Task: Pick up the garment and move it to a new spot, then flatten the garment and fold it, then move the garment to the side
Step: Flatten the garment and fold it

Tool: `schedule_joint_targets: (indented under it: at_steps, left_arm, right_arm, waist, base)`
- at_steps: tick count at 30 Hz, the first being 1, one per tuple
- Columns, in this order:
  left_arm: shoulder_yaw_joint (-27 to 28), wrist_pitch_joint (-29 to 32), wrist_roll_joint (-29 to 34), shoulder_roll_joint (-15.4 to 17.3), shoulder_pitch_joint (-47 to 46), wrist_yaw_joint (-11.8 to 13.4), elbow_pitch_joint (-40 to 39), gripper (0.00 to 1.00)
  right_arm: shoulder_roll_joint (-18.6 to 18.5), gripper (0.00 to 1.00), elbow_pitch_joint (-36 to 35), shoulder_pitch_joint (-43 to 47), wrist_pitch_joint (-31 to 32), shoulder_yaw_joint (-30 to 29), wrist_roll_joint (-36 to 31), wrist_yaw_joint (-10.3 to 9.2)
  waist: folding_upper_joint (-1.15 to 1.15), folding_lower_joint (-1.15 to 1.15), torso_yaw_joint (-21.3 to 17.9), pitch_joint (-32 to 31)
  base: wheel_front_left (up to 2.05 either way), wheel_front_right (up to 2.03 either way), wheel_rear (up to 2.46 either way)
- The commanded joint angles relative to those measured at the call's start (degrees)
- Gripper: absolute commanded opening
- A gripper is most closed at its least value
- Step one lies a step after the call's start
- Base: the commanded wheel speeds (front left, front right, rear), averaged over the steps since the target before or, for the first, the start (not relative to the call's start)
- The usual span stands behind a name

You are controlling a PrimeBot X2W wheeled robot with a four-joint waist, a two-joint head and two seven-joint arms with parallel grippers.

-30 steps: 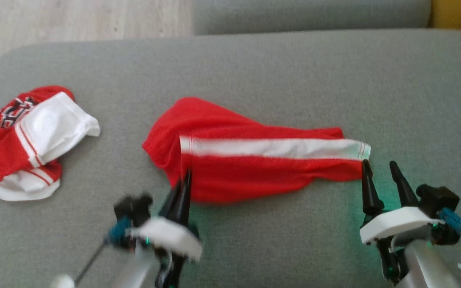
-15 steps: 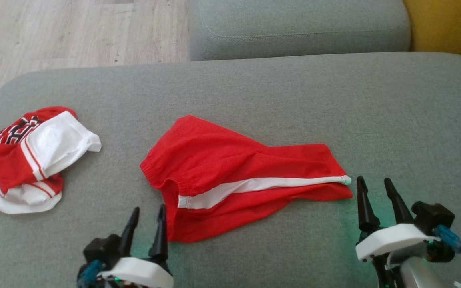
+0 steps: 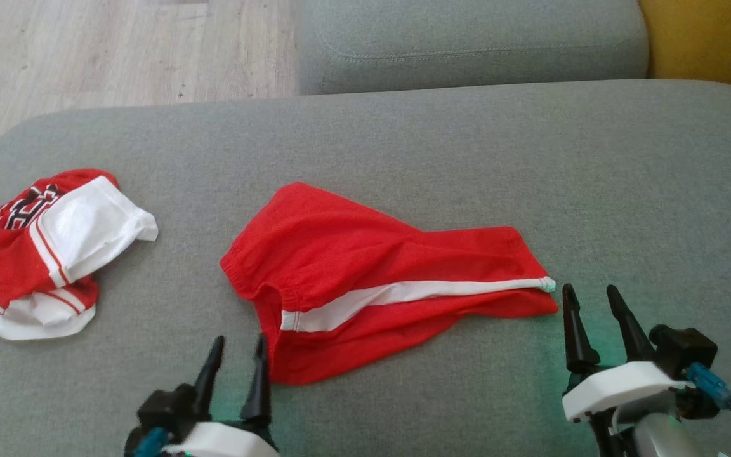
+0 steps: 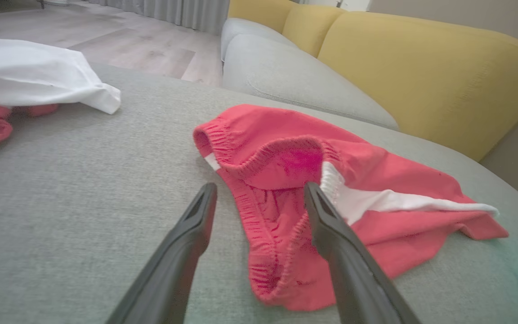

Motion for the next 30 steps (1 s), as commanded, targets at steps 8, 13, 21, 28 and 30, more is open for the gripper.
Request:
schedule_joint_targets:
  at_steps: [8,13,21,28,30]
  left_arm:
    - [-4.76,-0.29,-2.34,0.12,-6.19,-1.05,-0.73,1.0]
    - [-5.59,-0.29,-2.84,0.12,-7.76,-1.13,1.89,1.0]
    - [-6.13,-0.29,-3.87,0.12,-9.44,-1.45,4.26,1.0]
    - [-5.37,-0.29,-4.1,0.12,-10.23,-1.55,3.32,0.0]
    - [-4.41,-0.29,-3.81,0.12,-10.17,-1.33,2.43,0.0]
  right_arm:
    - [-0.13,1.0,-0.98,-1.54,-0.38,2.94,-0.29,0.2]
    - [-0.13,1.0,-0.58,-1.88,-0.38,3.36,-0.48,0.2]
    - [-0.13,1.0,-0.61,-2.22,-0.38,3.45,-0.83,0.2]
    - [-0.13,1.0,-0.84,-2.7,-0.38,3.34,-0.62,0.2]
    - [-0.13,1.0,-0.9,-2.96,-0.38,3.56,0.0,0.2]
  waist:
    - [0.0,0.0,-0.34,1.02]
    - [0.0,0.0,-1.17,1.53]
    - [0.0,0.0,-2.11,2.58]
    - [0.0,0.0,-2.18,3.94]
    - [0.0,0.0,-1.98,4.38]
  base:
    - [0.0,0.0,0.0]
    - [0.0,0.0,0.0]
    - [0.0,0.0,0.0]
    - [0.0,0.0,0.0]
    - [0.0,0.0,0.0]
